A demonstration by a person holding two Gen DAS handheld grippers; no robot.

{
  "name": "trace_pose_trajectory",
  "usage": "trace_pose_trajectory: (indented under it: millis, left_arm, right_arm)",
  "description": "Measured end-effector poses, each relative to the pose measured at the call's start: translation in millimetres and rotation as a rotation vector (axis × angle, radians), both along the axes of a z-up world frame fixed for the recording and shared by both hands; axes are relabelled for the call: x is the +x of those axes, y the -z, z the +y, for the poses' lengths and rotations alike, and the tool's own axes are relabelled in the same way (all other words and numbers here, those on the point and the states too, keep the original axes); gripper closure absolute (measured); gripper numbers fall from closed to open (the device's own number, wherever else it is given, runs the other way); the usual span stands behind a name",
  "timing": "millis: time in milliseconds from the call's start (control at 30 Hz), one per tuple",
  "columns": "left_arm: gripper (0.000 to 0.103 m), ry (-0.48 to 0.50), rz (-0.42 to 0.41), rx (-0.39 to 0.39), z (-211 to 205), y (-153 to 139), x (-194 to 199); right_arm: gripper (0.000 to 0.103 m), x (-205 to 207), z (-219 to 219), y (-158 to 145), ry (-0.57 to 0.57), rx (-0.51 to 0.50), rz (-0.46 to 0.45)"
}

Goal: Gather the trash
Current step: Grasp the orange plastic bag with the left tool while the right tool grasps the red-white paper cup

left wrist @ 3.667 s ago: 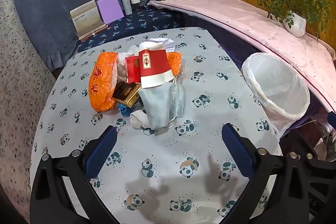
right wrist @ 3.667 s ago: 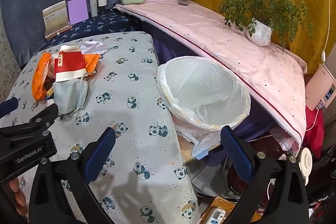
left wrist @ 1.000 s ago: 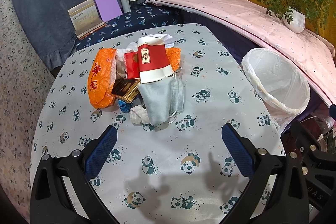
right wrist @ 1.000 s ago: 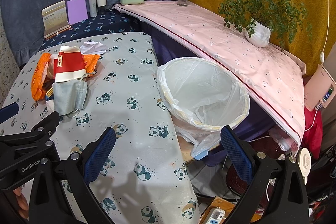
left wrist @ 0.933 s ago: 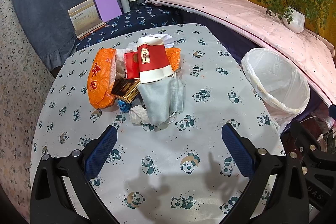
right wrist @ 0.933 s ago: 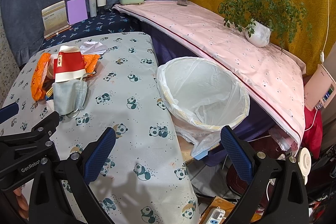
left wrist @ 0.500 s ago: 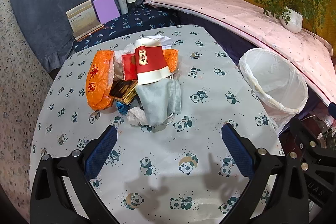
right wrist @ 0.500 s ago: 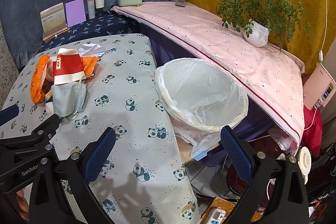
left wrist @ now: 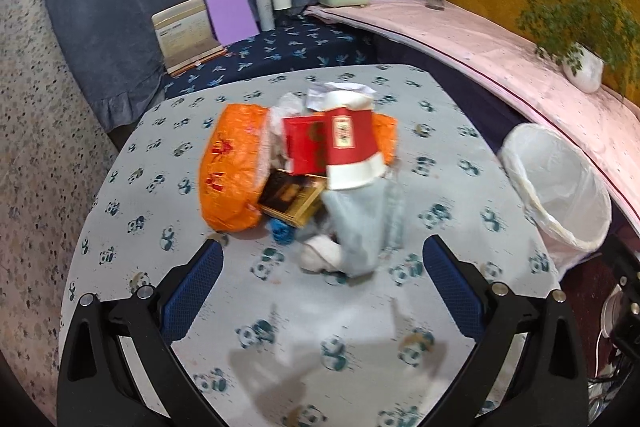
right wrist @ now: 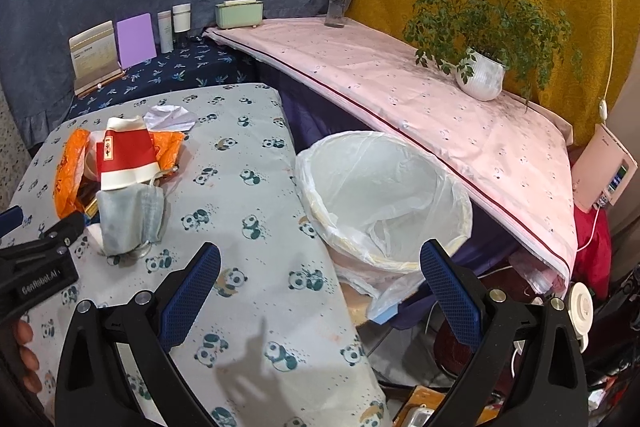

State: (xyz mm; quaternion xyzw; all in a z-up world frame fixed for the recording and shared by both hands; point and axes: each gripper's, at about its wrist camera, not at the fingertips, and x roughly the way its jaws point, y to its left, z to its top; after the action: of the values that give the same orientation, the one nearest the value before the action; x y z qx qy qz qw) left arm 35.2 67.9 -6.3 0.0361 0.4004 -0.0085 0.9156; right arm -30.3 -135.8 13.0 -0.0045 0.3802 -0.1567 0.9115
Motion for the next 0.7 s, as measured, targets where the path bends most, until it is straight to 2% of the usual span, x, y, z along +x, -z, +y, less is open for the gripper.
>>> trace_pose_trajectory:
  millis: [233, 467, 600, 700]
  left_arm:
    - [0.008, -0.06, 0.025, -0.011, 59, 15, 40]
    - [0.007, 0.021, 0.063, -0.09, 91, 29, 82]
    - [0.007, 0.037, 0.081, -0.088, 96, 40, 104]
    - [0.008, 0.046, 0.105, -0.128, 102, 46, 117]
  right_arm:
    - [0.007, 27, 29, 6, -0.047, 0.02, 0.003]
    - [0.008, 57, 61, 19, -0.096, 0.042, 0.038]
    - [0.008, 75, 84, 22, -0.134, 0.045, 0.046]
    - [0.008, 90, 98, 23, -0.163, 0.043, 0.047]
